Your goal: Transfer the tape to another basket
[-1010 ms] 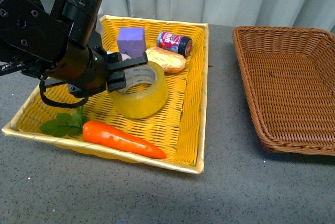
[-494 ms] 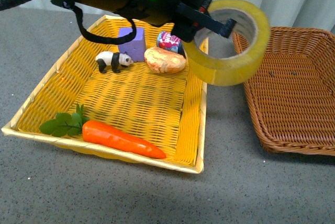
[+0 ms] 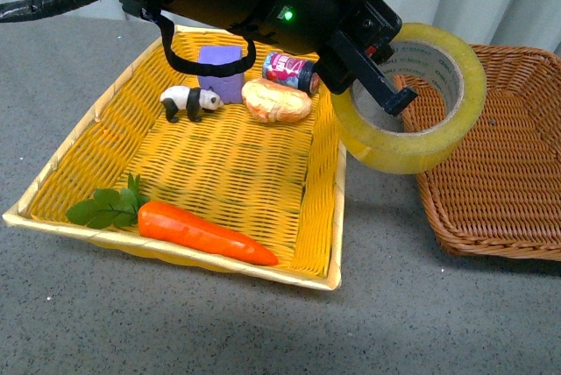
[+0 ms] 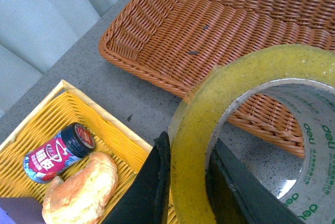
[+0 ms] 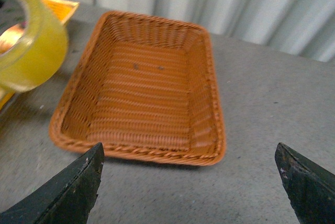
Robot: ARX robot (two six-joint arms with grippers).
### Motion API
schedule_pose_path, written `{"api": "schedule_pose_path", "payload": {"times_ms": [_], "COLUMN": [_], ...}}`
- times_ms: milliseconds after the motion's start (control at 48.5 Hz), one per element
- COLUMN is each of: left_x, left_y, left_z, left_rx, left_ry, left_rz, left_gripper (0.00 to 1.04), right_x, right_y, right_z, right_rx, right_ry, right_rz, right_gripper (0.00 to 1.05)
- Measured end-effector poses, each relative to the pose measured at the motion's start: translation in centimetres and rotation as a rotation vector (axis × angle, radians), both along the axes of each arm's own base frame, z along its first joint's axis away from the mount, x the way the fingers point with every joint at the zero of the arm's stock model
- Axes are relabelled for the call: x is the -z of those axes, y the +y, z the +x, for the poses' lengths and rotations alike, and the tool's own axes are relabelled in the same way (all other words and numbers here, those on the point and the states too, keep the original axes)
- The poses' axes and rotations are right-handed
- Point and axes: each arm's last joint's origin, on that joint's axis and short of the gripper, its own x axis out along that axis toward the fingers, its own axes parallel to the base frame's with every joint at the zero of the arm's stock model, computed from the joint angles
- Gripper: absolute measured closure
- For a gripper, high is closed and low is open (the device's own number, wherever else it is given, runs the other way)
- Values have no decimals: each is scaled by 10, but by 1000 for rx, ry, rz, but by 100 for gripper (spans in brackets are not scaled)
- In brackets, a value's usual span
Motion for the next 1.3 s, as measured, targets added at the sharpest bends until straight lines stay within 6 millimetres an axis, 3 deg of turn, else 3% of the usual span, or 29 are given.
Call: {"api": "schedule_pose_path", "payload": {"times_ms": [144,247,350,597,783,948,1298], "left_x": [0,0,0,0,0,0,0], "left_y": [0,0,-1,0,0,0,0], "left_z": [0,0,0,0,0,0,0], "left_rx": [1,2,3,1,2,1,1], "left_ry": [-2,-1,-1,-1,-1,-1,-1], "left_rz": [2,2,2,2,2,2,2], "left_gripper": [88,88,88,88,88,88,88], "right_x": [-17,-39,-44,-34,-25,-17,1], "right_y": [6,12,16,26,52,66,74], "right_z": [13,43,68,123,158,171,189], "right_rx": [-93,-165,-207,-238,-285,-302,-262], "right_ry": [2,-14,49,210,293,340,407], "right_rz": [-12,1,20,66,106,121,166], "right_gripper": [9,9,9,9,9,9,9]}}
